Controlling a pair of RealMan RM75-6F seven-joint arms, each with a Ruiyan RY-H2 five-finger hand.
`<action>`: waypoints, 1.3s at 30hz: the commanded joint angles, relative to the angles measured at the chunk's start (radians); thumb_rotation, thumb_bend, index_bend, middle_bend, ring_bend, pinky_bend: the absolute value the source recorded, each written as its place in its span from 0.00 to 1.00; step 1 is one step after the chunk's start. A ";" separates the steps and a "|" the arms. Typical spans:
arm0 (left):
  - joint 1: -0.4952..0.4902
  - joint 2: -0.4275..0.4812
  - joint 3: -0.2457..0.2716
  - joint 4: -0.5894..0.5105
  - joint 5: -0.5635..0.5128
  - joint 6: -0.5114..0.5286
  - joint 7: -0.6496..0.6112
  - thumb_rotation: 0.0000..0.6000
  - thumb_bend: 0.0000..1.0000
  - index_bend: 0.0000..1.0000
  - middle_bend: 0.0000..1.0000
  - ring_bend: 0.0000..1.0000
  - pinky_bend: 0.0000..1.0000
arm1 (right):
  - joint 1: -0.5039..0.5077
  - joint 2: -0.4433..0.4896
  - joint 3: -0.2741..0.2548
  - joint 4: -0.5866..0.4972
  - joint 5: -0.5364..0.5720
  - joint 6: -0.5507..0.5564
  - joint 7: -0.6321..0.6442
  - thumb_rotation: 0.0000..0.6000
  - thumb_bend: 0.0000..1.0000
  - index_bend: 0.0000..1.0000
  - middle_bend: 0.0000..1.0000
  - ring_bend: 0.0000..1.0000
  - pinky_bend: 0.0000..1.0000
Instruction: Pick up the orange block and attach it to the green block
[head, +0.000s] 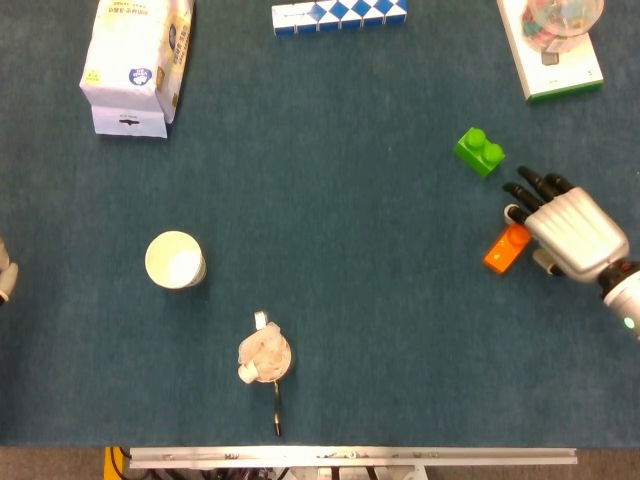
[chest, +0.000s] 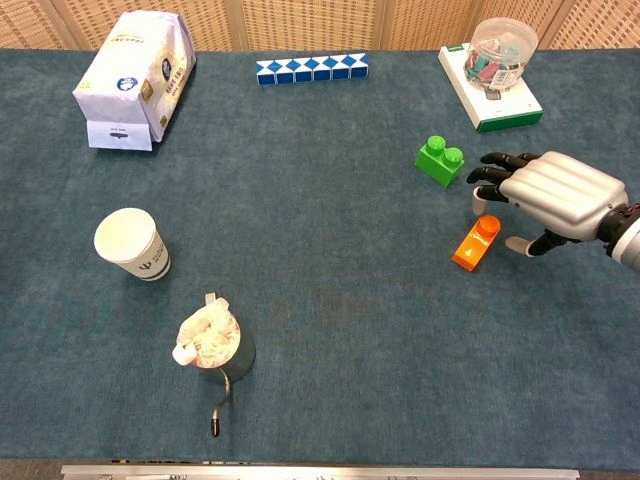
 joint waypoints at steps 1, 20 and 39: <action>0.000 0.000 -0.001 0.000 -0.001 -0.001 -0.002 1.00 0.57 0.57 0.51 0.40 0.61 | 0.004 -0.008 0.000 0.005 0.007 -0.005 -0.006 1.00 0.25 0.38 0.17 0.06 0.21; 0.004 0.010 -0.001 -0.008 0.002 0.004 -0.011 1.00 0.57 0.58 0.51 0.40 0.61 | 0.023 -0.052 -0.008 0.042 0.033 -0.022 -0.004 1.00 0.25 0.40 0.17 0.06 0.21; 0.005 0.010 -0.003 -0.003 -0.004 -0.001 -0.017 1.00 0.58 0.58 0.51 0.40 0.61 | 0.023 -0.055 -0.018 0.037 0.019 0.009 0.028 1.00 0.25 0.59 0.17 0.06 0.21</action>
